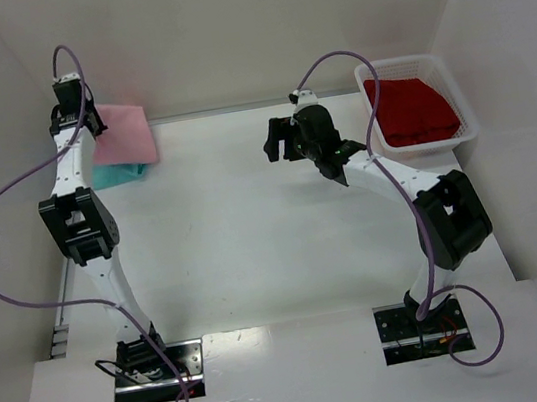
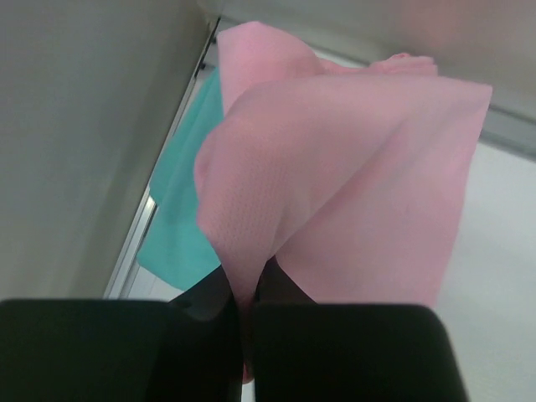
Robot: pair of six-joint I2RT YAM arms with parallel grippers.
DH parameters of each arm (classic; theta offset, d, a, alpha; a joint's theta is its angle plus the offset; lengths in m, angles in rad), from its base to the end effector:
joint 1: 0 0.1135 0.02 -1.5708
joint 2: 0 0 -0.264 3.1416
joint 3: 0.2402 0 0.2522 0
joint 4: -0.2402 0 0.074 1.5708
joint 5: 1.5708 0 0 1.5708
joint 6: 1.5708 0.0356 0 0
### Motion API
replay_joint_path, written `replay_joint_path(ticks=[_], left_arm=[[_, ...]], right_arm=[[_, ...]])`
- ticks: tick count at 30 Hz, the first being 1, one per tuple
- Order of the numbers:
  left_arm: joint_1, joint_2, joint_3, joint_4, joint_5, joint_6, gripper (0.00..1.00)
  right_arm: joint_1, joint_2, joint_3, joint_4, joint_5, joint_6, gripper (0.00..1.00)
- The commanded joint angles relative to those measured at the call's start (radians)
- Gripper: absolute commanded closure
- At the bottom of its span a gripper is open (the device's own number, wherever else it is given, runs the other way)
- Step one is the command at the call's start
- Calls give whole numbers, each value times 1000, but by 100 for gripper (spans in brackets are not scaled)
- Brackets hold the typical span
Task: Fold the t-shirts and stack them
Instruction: Put the neatly folded tshirt into the corner of the board with the left arm
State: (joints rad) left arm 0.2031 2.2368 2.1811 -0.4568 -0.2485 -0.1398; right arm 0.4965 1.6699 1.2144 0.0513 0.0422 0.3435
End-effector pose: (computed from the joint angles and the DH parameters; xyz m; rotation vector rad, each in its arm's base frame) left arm 0.5130 0.1146 0.3141 -0.5031 2.0178 0.2973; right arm 0.3465 0.1860 0.2792 -0.1256 2.0056 0.5019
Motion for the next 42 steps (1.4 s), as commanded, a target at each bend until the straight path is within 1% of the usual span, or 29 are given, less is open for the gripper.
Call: replay_joint_path(ticks=[1, 7, 8, 11, 12, 13, 14, 16, 17, 18, 20, 21, 25, 29, 30, 34, 35, 36, 38, 42], left_arm=[[21, 52, 34, -14, 25, -24, 100], [21, 106, 57, -23, -40, -34, 100], [30, 106, 57, -23, -40, -43, 96], [41, 124, 48, -23, -40, -53, 91], [41, 124, 48, -23, -40, -53, 87], [50, 124, 30, -23, -40, -63, 75], [50, 124, 4, -13, -40, -63, 66], [61, 124, -20, -3, -26, -75, 54], [61, 124, -29, -3, -26, -87, 29], [61, 115, -47, 7, -26, -87, 21], [61, 104, -59, 16, -53, -98, 9], [61, 86, -60, 17, -63, -98, 0], [61, 8, -118, 59, -75, -107, 0], [52, -80, -175, 89, -116, -107, 0], [27, -116, -187, 105, -127, -107, 0], [-10, -189, -248, 173, -190, -96, 0], [-22, -203, -285, 193, -190, -96, 0], [-22, -215, -297, 207, -134, -96, 0], [-22, -215, -297, 207, -66, -110, 0], [-45, -169, -308, 207, 17, -135, 0]], right_arm=[[-4, 5, 3, 44, 30, 0, 14], [-4, 25, 13, 35, 30, 0, 14], [-4, 25, 13, 35, 30, 0, 14], [-4, 34, 22, 35, 30, 0, 14], [-4, 45, 22, 35, 30, 0, 14], [-4, 45, 22, 25, 30, 0, 14], [-4, 45, 22, 25, 30, 0, 14], [-4, 45, 22, 25, 30, 0, 14], [-4, 45, 22, 25, 30, 0, 14], [-4, 45, 22, 25, 30, 0, 14], [-4, 45, 22, 25, 21, 0, 14], [-4, 34, 22, 25, 21, 0, 14], [-4, 25, 13, 25, 21, 0, 14], [-4, 4, 13, 35, 12, 0, 14], [-4, 4, 2, 35, 12, 0, 14], [-4, -18, 2, 44, 12, 0, 14], [-4, -18, -7, 44, 12, 0, 14], [-4, -18, -7, 44, 12, 0, 14], [-4, -18, -7, 55, 12, 0, 14], [-4, -18, -7, 55, 1, 0, 14]])
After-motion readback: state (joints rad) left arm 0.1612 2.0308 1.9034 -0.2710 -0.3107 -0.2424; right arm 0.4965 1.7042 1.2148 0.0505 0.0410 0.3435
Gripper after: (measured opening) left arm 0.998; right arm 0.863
